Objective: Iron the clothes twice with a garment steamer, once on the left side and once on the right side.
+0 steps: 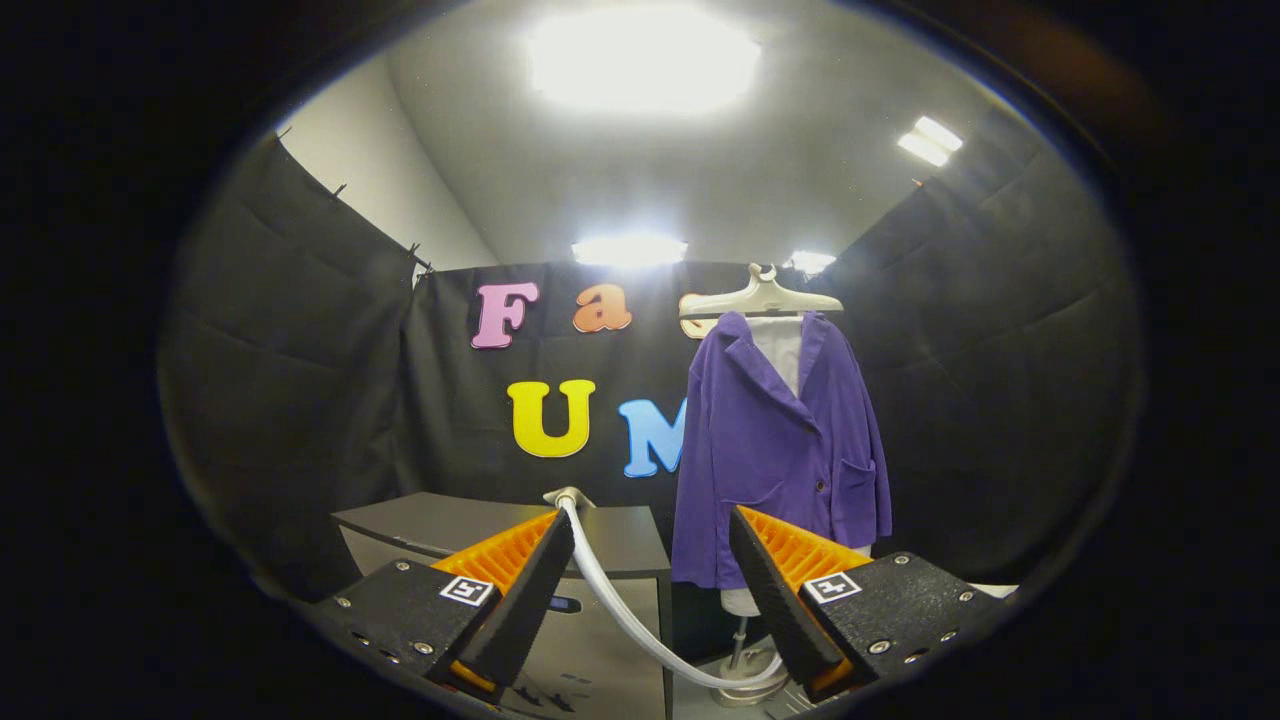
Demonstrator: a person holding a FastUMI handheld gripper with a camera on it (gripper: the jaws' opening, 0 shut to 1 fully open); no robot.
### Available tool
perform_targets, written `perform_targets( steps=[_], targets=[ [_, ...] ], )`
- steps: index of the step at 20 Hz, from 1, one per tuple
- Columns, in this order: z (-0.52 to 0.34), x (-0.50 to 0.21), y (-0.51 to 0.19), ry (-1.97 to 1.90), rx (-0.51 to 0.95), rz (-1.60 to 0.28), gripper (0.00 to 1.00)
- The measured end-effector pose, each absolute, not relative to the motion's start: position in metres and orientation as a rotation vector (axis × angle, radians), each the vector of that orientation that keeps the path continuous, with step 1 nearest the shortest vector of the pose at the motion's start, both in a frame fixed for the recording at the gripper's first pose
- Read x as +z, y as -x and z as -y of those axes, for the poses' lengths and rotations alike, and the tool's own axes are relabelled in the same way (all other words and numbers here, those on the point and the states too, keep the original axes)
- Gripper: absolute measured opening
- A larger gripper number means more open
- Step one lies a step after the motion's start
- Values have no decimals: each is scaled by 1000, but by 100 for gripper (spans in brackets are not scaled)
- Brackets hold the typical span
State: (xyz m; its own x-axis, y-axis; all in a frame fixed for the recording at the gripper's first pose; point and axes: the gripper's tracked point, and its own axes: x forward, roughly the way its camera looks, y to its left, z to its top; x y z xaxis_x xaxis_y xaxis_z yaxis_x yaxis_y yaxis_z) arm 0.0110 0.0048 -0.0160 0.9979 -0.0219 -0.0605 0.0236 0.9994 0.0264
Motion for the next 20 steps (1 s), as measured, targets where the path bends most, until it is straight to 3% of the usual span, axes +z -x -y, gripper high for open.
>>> perform_targets(
  steps=[13, 20],
  targets=[
    [18, 58, -161, -102, 83, -2, 96],
    [-1, 31, -265, -207, 203, -167, 94]
  ],
)
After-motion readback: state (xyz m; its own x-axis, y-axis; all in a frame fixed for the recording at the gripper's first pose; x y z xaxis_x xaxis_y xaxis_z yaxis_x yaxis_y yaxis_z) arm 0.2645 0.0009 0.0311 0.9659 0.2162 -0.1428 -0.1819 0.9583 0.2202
